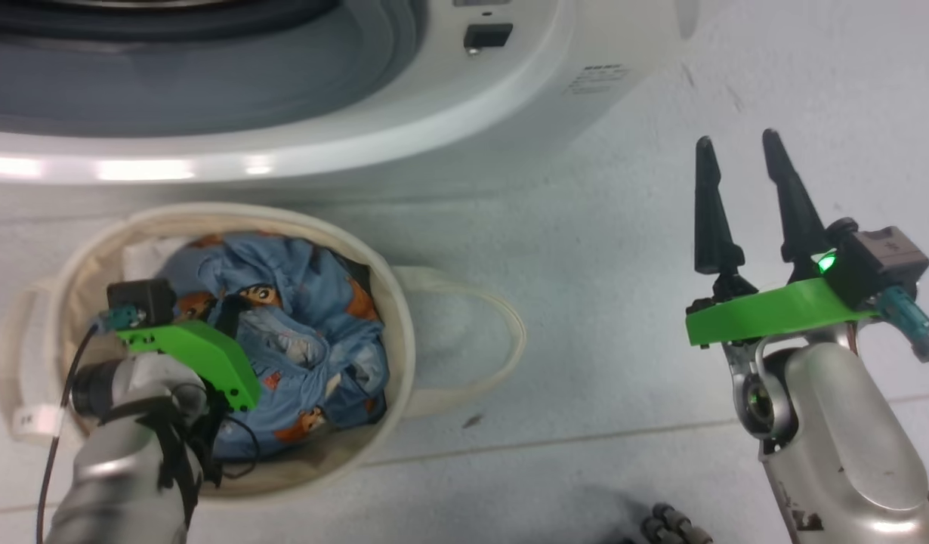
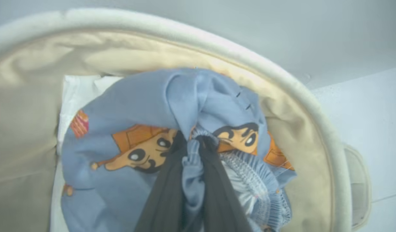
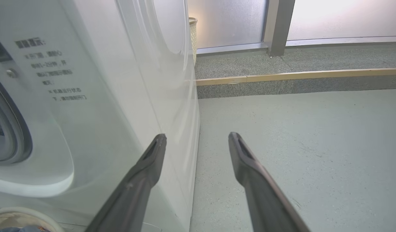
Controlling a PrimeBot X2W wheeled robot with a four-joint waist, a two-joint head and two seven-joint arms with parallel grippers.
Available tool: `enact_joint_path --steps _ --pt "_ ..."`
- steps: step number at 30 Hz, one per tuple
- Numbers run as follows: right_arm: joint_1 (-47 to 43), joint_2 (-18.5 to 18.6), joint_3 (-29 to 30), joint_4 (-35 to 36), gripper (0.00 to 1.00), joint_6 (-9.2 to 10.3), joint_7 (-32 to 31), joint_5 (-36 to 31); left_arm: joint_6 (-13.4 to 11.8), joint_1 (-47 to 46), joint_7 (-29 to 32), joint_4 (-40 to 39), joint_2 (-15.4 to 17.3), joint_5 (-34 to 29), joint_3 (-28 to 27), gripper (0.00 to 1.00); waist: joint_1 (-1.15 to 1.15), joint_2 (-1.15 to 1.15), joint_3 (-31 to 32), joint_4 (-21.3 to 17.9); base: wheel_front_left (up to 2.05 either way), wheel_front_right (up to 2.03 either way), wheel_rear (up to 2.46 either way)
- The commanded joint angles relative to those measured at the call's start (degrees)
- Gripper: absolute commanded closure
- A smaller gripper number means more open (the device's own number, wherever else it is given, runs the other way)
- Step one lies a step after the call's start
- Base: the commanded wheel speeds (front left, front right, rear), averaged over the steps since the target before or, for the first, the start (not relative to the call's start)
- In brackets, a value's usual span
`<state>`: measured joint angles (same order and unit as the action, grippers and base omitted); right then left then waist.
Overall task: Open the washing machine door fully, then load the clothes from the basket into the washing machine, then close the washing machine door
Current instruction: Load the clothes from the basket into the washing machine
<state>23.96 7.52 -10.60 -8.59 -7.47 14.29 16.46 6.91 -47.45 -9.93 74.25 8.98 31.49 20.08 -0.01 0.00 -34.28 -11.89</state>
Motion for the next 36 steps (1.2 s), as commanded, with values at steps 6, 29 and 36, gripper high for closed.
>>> enact_joint_path --steps 6,29,36 --pt "-1.5 0.4 -3.0 -1.1 0.0 -0.02 0.7 1.8 0.5 4.2 -4.7 -3.4 1.1 1.2 -0.6 1.0 0.01 0.0 8.4 3.4 0.0 0.0 0.0" --pt "-10.9 2.2 -6.1 -7.7 0.0 -0.02 0.7 7.5 0.6 25.8 -5.1 -49.8 -1.1 -4.0 -13.3 1.0 0.01 0.0 32.3 10.1 0.0 0.0 0.0" --pt "-11.5 2.9 -6.4 -7.7 0.0 -0.02 0.7 7.9 0.5 23.0 -5.1 -52.0 -1.5 -4.3 -15.4 1.0 0.01 0.0 32.8 9.9 0.0 0.0 0.0"
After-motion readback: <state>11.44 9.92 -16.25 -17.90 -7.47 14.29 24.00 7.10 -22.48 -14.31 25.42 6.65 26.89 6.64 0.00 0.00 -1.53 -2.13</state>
